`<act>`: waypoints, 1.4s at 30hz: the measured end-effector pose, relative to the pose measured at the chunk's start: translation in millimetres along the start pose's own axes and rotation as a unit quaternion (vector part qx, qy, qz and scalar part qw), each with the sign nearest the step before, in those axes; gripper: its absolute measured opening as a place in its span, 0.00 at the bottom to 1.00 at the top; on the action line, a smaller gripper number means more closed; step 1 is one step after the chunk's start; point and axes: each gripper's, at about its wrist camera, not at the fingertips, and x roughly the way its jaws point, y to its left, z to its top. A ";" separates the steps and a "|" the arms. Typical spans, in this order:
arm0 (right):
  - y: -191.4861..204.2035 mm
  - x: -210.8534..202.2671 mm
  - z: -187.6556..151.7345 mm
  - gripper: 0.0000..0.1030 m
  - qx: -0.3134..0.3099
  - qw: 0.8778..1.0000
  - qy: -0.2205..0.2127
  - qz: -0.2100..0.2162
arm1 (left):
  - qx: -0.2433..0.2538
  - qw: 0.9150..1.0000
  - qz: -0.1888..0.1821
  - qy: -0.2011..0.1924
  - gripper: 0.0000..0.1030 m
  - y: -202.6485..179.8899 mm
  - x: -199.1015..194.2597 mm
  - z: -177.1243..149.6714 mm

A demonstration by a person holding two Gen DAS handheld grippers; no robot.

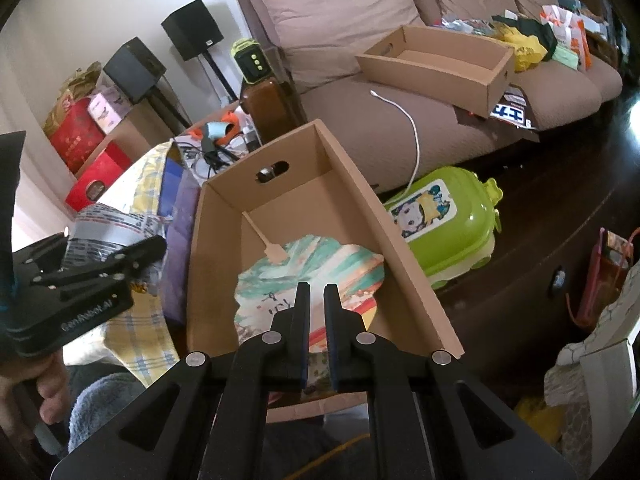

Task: Organize objects
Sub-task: 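Open the left gripper to drop the snack bag into the box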

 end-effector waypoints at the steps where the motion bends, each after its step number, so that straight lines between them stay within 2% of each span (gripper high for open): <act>1: -1.7 0.7 -0.2 0.07 0.003 1.000 0.001 0.000 | 0.002 1.000 -0.001 0.004 0.52 -2.2 2.2 -0.7; 8: -6.0 2.8 -1.6 0.07 0.011 1.000 0.006 -0.002 | 0.003 1.000 -0.014 0.002 0.52 -5.6 -1.2 0.5; 12: -6.1 2.9 -1.7 0.07 0.011 1.000 0.006 -0.003 | 0.008 0.999 -0.048 -0.009 0.54 -8.7 -10.6 3.5; 15: -5.9 3.2 -1.8 0.07 0.012 1.000 0.006 -0.004 | 0.016 0.997 -0.076 0.002 0.55 -14.8 -12.3 4.4; 19: -6.1 3.8 -1.7 0.07 0.012 1.000 0.006 -0.005 | 0.018 0.998 -0.063 0.008 0.55 -19.9 -12.9 4.5; 31: -5.9 8.5 -5.0 0.07 0.012 1.000 0.013 -0.006 | 0.010 0.998 -0.068 0.005 0.58 -10.9 -24.2 4.7; 37: -4.3 8.4 -5.2 0.07 0.008 1.000 0.016 -0.007 | -0.021 0.997 -0.072 -0.002 0.61 16.4 -36.5 3.9; 40: -2.6 7.2 -5.0 0.07 0.005 1.000 0.014 -0.005 | -0.046 0.997 -0.058 -0.013 0.61 51.1 -50.4 -1.7; 42: -0.3 5.4 -4.4 0.07 0.003 1.000 0.011 -0.005 | -0.066 0.997 -0.044 -0.020 0.71 78.8 -59.9 -8.9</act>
